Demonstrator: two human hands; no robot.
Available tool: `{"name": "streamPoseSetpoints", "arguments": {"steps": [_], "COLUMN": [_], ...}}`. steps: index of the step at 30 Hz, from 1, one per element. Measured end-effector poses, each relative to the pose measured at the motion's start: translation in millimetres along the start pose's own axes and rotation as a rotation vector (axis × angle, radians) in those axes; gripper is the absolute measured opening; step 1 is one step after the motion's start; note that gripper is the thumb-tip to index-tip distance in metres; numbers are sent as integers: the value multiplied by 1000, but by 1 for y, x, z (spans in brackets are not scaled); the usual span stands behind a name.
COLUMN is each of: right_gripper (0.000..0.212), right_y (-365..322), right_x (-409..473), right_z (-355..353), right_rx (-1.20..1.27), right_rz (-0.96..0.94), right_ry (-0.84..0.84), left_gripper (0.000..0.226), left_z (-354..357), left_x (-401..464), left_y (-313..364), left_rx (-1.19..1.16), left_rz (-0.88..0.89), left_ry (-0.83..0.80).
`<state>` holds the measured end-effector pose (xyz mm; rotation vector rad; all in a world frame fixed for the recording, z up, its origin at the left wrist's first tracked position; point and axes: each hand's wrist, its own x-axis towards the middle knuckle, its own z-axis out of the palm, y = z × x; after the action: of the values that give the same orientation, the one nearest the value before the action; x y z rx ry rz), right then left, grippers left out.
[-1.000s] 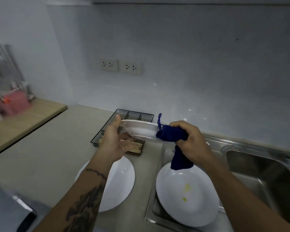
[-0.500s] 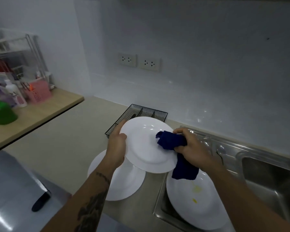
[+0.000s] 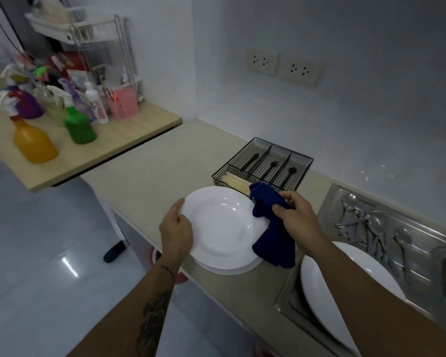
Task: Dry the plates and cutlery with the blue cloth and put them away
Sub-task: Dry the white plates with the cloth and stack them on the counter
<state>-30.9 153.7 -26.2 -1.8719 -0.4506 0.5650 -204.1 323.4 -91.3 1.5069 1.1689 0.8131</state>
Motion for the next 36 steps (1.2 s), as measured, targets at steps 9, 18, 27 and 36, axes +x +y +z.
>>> {"name": "streamPoseSetpoints", "arguments": {"steps": [9,18,27,36], "right_gripper": [15,22,23,25], "right_y": [7,9,16,23], "right_x": [1,-3,-7,-36], "right_z": [9,-2,-23,-97], "right_rx": [214,320,390,627], "right_rz": [177,257,301,313], "right_ry": [-1,22,52,19], "left_gripper": [48,52,50,38], "left_z": [2,8,12,74], "left_x": [-1,3,4,-22], "left_y": [-24,-30,-42,17], "left_rx": [56,202,351,204], "left_rz": [23,33,51,369], "left_ry": [37,-20,-148,-203]}}
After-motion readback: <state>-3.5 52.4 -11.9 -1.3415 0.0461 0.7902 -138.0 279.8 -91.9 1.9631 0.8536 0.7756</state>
